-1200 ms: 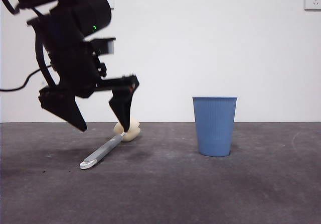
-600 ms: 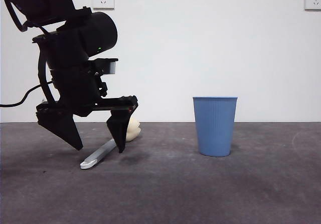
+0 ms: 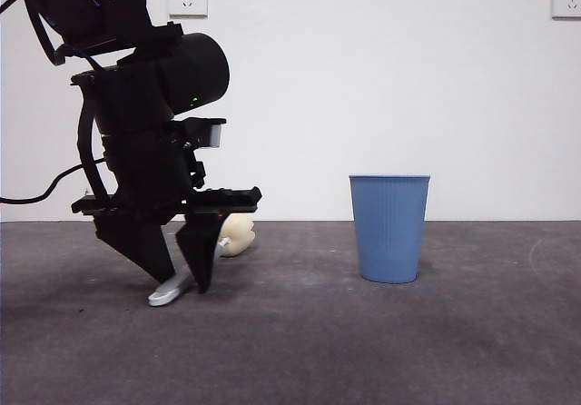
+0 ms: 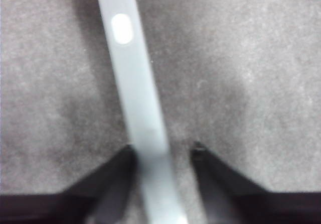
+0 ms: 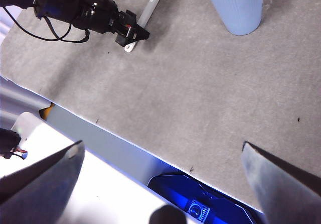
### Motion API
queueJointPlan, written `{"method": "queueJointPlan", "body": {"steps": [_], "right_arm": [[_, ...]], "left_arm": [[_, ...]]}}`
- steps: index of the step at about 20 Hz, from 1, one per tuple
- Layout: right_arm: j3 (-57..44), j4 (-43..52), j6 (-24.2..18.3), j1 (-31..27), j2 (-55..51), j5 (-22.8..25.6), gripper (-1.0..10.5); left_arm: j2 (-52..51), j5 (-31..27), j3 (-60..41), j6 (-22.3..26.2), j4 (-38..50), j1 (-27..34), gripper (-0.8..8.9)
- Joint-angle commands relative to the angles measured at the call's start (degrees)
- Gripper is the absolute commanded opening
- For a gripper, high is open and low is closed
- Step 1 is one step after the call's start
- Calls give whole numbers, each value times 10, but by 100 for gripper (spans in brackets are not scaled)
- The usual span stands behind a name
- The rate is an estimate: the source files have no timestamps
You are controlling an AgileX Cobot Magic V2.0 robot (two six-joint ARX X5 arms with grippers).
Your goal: Pick up the cup brush,pick up the cup,insert the brush into the cup,clean the cup,put the cup brush back,put the cup back to the fixed position on the table
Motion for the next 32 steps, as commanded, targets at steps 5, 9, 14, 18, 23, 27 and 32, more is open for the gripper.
{"method": "queueJointPlan", "body": {"steps": [5, 9, 14, 18, 23, 27, 32], "right_arm": [[2, 4, 2, 2, -1, 2, 626], [2, 4, 13, 2, 10, 1, 626], [0, 61, 19, 7, 49, -1, 626], [-40, 202, 67, 23, 98, 1, 626], [-151, 409, 126, 110, 154, 113, 626], [-202, 547, 143, 200, 215, 232, 626], [-206, 671, 141, 259, 339, 341, 626]], "left_arm": [[-14, 2, -2, 3, -38, 2, 22], [-58, 1, -2, 25, -60, 5, 21], [-150, 3, -2, 55, -102, 7, -13], [-250, 17, -2, 70, -142, 5, -9], [-364, 17, -2, 86, -205, 5, -8], [-422, 18, -2, 98, -257, 5, -9], [-466, 19, -2, 105, -342, 5, -9]]}}
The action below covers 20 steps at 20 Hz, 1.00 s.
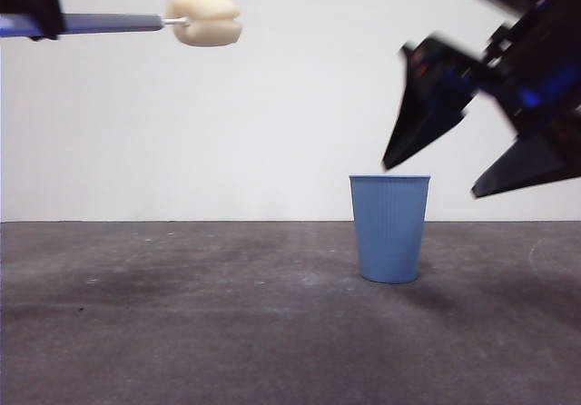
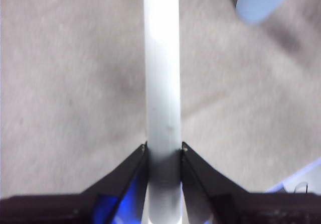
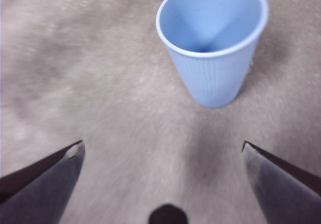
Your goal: Pick up the cup brush,pick up the cup,insert the brush into the cup,clean the cup,put the cup brush back,put the cup back to the fixed position on the table
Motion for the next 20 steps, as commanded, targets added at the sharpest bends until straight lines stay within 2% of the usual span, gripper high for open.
{"method": "queueJointPlan", "body": {"steps": [1, 3, 10, 15, 17, 20], "right_arm": [[-8, 60, 5, 6, 58, 31, 626], [-8, 115, -2, 5, 107, 53, 626], [-8, 286, -20, -6, 216, 57, 626], [-8, 376, -31, -37, 271, 49, 626], [-8, 420, -49, -40, 286, 33, 626], [-8, 463, -54, -41, 311, 31, 626]], "left_arm": [[-16, 0, -4, 17, -19, 0, -9], [-27, 0, -4, 18, -36, 0, -8], [-34, 1, -4, 14, -56, 0, -8], [-34, 1, -4, 4, -70, 0, -8], [-33, 1, -4, 2, -69, 0, -8], [-33, 0, -4, 0, -69, 0, -9]]}}
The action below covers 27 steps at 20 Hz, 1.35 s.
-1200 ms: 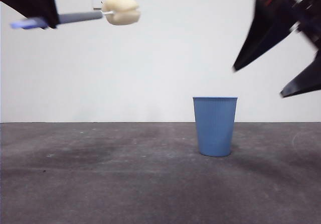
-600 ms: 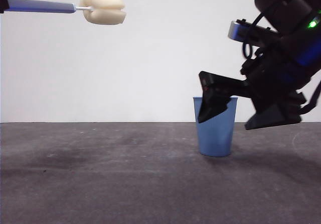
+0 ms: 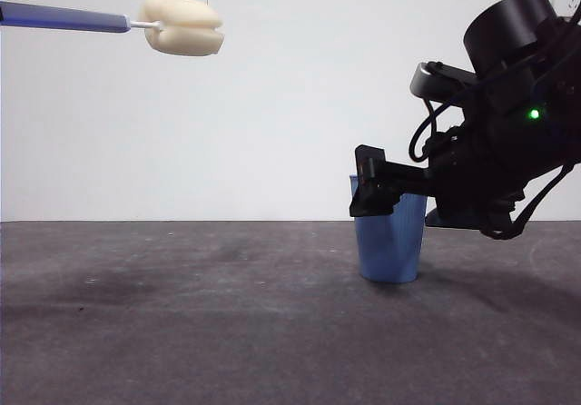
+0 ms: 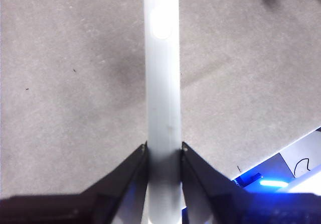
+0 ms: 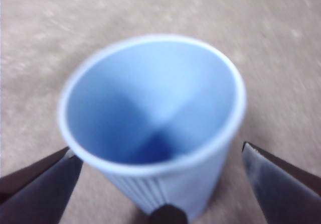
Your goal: Pick up the cup brush,pick up the cup,insert the brush into the cup,clean the cup,put the cup brush back,put the cup back to the fixed position on the table
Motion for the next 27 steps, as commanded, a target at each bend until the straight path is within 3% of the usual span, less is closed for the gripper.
{"method": "queueJointPlan", "body": {"steps": [1, 4, 8, 16, 18, 21, 23, 27], "right_arm": [[-4, 24, -10, -3, 26, -5, 626], [-4, 72, -10, -9, 61, -13, 617], [6, 99, -10, -11, 84, -22, 525], [8, 121, -10, -10, 85, -28, -9], [8, 113, -8, -10, 80, -29, -16], [8, 38, -11, 0, 26, -28, -16], [8, -37, -37, 12, -34, -28, -16], [22, -271, -97, 40, -158, -24, -17]], "left_arm": [[-1, 0, -4, -5, 0, 0, -9], [-1, 0, -4, -8, 1, 0, -9], [-1, 0, -4, -16, 7, 0, -8], [-1, -1, -4, -16, 6, 0, -9], [-1, -3, -4, -11, 6, 0, -9], [0, -3, -4, 22, -4, 0, -9], [5, -3, -4, 54, -13, 0, -9], [22, -3, -4, 124, -18, 0, -9]]}}
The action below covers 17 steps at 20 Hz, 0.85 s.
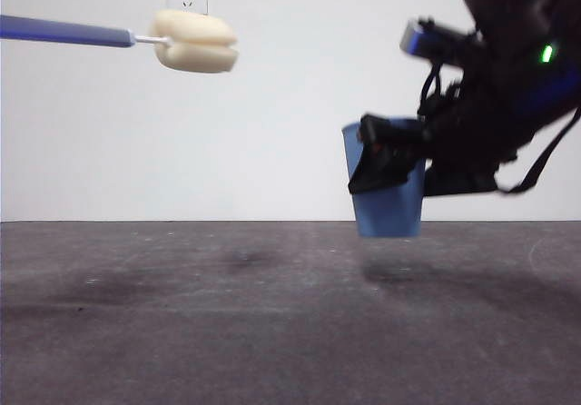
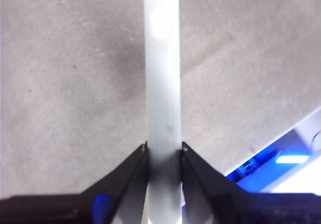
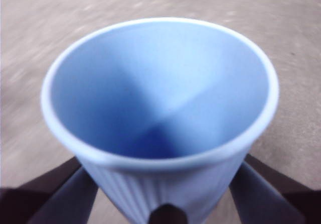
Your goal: Pick up the cup brush,pick up the cup,insert the brush into the cup,clean the cup,put the cup brush back,put the cup back to the fixed position on the table
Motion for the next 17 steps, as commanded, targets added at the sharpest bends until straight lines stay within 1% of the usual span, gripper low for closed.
{"method": "queueJointPlan", "body": {"steps": [1, 2, 3, 5, 7, 9, 11, 14, 17], "right_arm": [[15, -157, -51, 16, -50, 5, -17], [23, -221, -69, 23, -65, 9, -17], [29, -272, -86, 32, -73, 26, -17], [41, -367, -130, 56, -78, 76, -17], [52, -431, -178, 80, -78, 134, -17], [69, -479, -233, 106, -78, 190, -17], [96, -518, -271, 121, -78, 238, -17], [140, -551, -327, 128, -78, 290, -17], [173, -573, -387, 135, -78, 323, -17]], "left_arm": [[12, 0, -4, 59, 1, 0, -9], [18, 0, -4, 72, 0, 0, -9], [25, 1, -4, 91, -2, 0, -9], [42, 2, -4, 138, -10, 0, -9], [61, 6, -4, 171, -17, 0, -9], [80, 33, -4, 193, -25, 0, -9], [93, 52, -4, 194, -25, -5, -9], [100, 71, -4, 195, -25, -25, -9], [100, 78, -4, 195, -24, -52, -9]]}}
